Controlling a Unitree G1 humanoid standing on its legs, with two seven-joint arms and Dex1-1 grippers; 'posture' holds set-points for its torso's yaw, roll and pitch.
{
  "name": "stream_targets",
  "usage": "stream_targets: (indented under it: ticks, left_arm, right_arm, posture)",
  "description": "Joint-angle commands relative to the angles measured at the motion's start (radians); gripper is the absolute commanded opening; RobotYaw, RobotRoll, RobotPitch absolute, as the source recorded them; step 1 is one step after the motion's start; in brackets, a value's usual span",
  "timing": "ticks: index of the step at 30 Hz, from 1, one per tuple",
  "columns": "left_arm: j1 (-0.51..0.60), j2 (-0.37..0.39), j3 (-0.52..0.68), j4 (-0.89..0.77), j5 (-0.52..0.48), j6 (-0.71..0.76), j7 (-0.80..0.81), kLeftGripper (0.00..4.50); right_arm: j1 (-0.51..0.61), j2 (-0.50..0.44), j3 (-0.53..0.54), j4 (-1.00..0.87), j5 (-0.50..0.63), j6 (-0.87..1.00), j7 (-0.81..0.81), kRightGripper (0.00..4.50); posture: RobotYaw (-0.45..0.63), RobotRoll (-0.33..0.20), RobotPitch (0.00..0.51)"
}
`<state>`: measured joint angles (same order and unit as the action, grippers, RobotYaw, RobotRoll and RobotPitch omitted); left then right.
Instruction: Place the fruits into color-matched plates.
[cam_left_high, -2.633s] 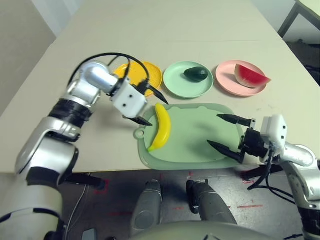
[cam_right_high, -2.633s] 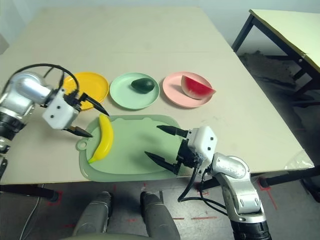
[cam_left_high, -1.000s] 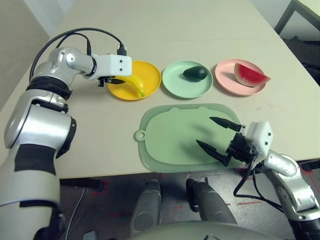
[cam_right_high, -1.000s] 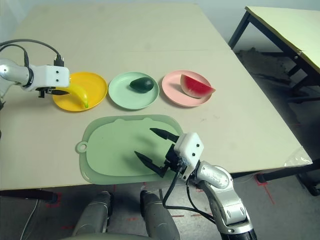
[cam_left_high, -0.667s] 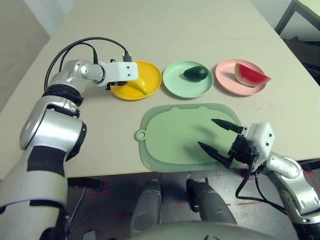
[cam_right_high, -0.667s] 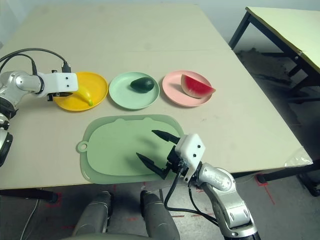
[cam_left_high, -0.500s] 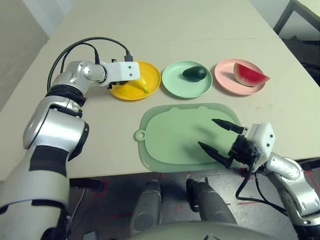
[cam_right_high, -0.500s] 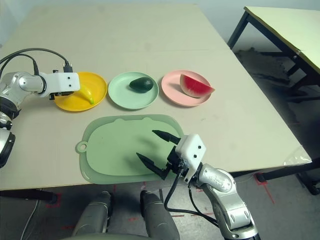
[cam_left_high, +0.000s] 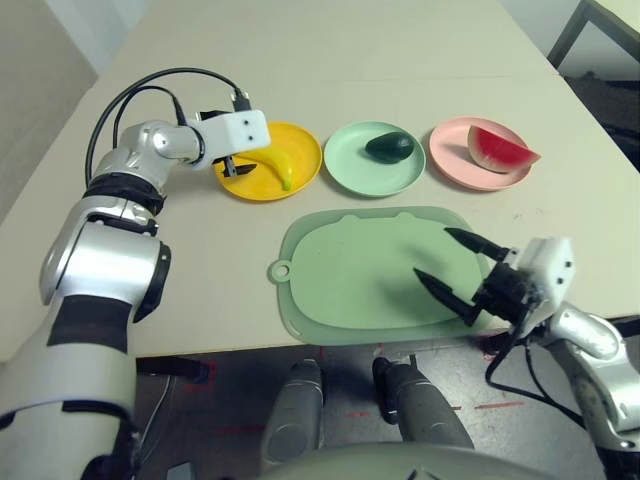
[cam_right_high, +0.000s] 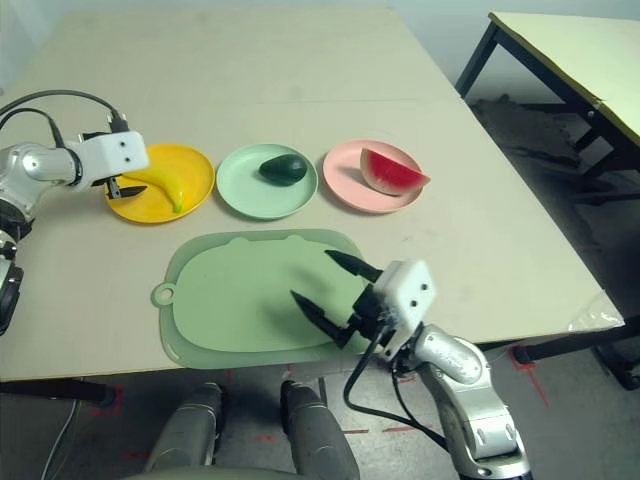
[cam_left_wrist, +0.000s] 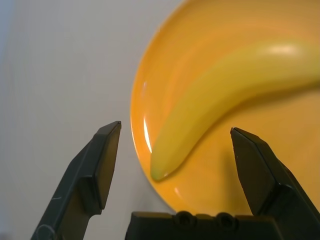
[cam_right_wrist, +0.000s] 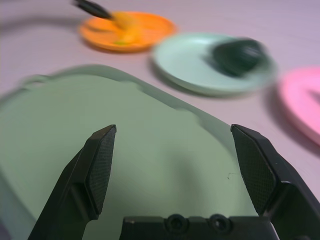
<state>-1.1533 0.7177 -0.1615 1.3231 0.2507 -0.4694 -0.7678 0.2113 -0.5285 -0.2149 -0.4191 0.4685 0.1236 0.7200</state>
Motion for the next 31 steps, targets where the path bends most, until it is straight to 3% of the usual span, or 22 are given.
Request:
stream_targets:
  ticks: [1, 5, 9, 13, 16, 22, 31]
  left_arm:
    - [0.082, 0.018, 0.174, -0.041, -0.181, 0.045, -0.049, 4.44]
    - [0.241, 0.003, 0.372, -0.141, -0.381, 0.129, -0.042, 4.44]
    - [0.416, -0.049, 0.521, -0.333, -0.536, 0.249, 0.047, 4.44]
    - [0.627, -0.118, 0.574, -0.629, -0.596, 0.375, 0.172, 4.44]
    - [0.723, -0.161, 0.588, -0.790, -0.618, 0.460, 0.256, 4.44]
    - [0.784, -0.205, 0.567, -0.905, -0.626, 0.543, 0.312, 4.44]
    - [0.780, -0.223, 0.550, -0.946, -0.631, 0.572, 0.320, 4.44]
  right_arm:
    - [0.015, -0.023, -0.141, 0.105, 0.042, -0.008, -0.007, 4.50]
    - [-0.088, -0.047, -0.277, 0.372, 0.042, -0.059, -0.040, 4.50]
    - [-0.240, -0.107, -0.321, 0.664, 0.000, -0.149, -0.030, 4.50]
    - [-0.435, -0.184, -0.276, 0.952, -0.081, -0.273, 0.011, 4.50]
    - [-0.581, -0.219, -0.247, 1.166, -0.133, -0.351, 0.016, 4.50]
    - [-0.760, -0.214, -0.200, 1.408, -0.198, -0.440, -0.033, 4.50]
    - [-0.752, -0.236, -0.219, 1.464, -0.198, -0.488, -0.066, 4.50]
  posture:
    - [-0.06, 0.000, 0.209]
    - [-0.01, 0.000, 0.220]
    - [0.03, 0.000, 0.217]
    - [0.06, 0.000, 0.215]
    - [0.07, 0.000, 0.219]
    - [0.13, 0.000, 0.232]
    - [0.13, 0.000, 0.251]
